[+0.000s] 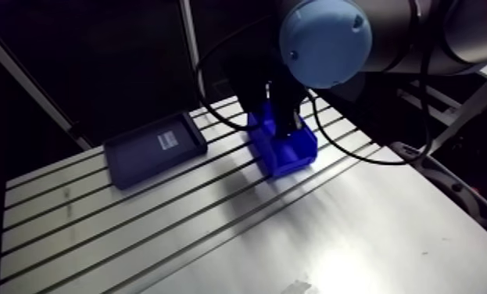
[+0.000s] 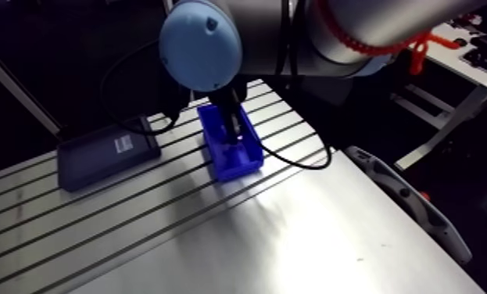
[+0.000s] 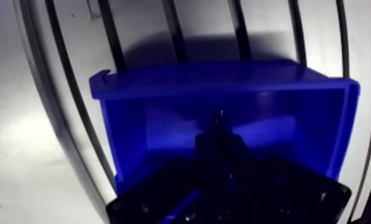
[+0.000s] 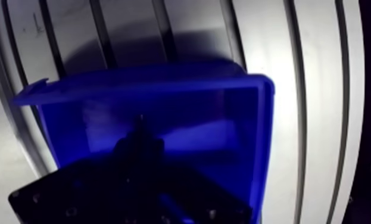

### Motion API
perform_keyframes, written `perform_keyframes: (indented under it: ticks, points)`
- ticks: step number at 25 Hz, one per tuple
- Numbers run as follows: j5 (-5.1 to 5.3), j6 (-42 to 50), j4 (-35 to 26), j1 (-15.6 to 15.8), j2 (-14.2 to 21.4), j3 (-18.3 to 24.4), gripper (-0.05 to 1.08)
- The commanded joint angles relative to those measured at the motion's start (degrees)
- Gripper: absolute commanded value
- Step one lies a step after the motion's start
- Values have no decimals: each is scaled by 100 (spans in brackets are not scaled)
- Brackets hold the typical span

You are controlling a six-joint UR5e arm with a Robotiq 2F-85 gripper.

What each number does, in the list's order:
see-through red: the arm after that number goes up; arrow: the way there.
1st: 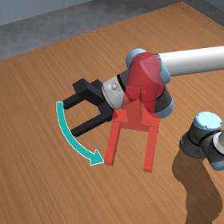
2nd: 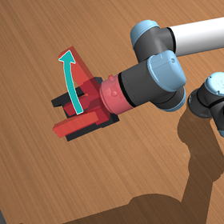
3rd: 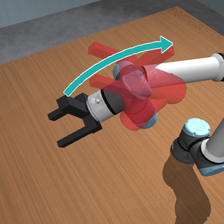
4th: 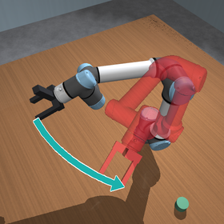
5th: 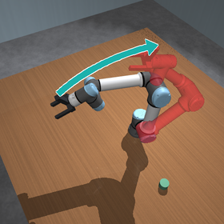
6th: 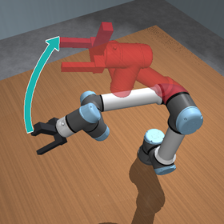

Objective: Pick up the M10 bolt from the tray and put it into the blue bin.

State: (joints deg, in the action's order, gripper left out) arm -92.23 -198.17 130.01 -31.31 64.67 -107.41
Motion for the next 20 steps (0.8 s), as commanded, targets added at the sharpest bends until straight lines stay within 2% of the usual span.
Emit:
perform_keyframes:
  ticks: [1, 5, 7, 8, 10, 11, 12, 13, 16, 20]
  points:
    - [-1, 8, 4, 10, -21, -31, 105]
    - [-1, 43, 4, 19, -12, -48, 100]
    - [-1, 35, 4, 19, -12, -48, 94]
    - [-1, 26, 13, 19, -12, -48, 84]
    - [-10, 43, 4, 19, -12, -39, 38]
    - [-18, 52, 4, 19, -12, -31, 22]
    - [-27, 43, -5, 19, -12, -31, 7]
    - [-36, 52, -14, 27, -4, -22, 1]
    - [-106, 52, -40, 54, 58, 5, 0]
    - [-98, 61, -480, 71, 330, 163, 0]
